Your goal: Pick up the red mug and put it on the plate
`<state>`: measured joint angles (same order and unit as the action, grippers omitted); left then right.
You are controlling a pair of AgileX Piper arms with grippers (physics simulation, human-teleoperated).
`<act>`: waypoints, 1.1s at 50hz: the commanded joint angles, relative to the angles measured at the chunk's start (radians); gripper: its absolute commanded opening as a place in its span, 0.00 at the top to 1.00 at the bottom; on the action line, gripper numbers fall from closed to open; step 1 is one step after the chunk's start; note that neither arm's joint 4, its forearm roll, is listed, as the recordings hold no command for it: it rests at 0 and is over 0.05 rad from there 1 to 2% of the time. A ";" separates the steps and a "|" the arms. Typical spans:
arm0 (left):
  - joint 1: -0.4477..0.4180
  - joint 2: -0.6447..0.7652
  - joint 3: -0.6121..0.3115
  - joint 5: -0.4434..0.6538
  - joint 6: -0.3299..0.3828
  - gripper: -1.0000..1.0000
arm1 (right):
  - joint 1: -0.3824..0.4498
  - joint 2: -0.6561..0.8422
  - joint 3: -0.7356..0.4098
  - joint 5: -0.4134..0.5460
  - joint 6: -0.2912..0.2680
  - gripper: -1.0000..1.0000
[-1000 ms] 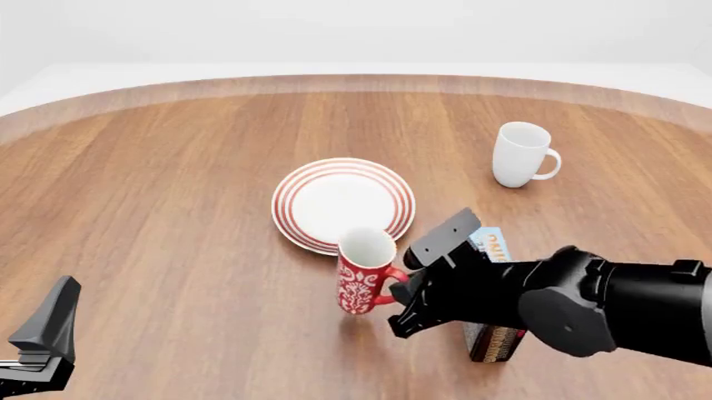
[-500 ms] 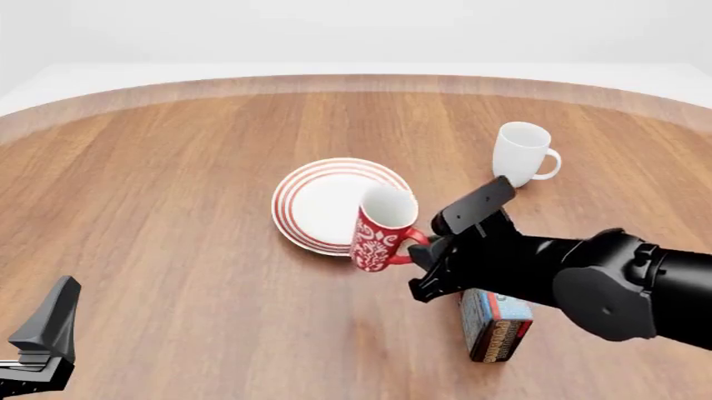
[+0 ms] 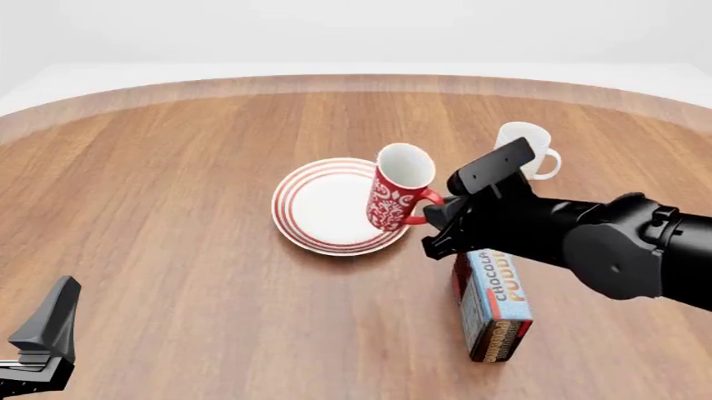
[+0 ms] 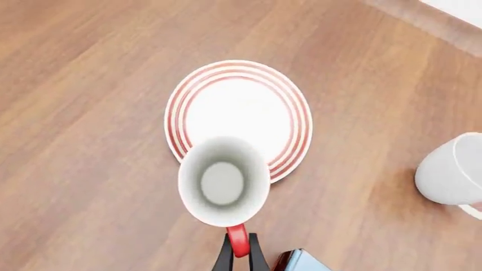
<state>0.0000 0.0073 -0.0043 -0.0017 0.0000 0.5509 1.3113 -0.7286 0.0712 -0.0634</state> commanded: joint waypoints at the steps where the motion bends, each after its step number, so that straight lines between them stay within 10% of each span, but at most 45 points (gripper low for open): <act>1: 0.000 0.000 0.000 0.000 0.000 0.00 | -0.039 0.036 -0.063 -0.004 -0.020 1.00; 55: 0.000 0.000 0.000 0.000 0.000 0.00 | -0.102 0.394 -0.432 -0.026 -0.085 1.00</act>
<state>0.0000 0.0073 -0.0043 -0.0017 0.0000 0.4562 1.6474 -1.0964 0.0479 -0.1494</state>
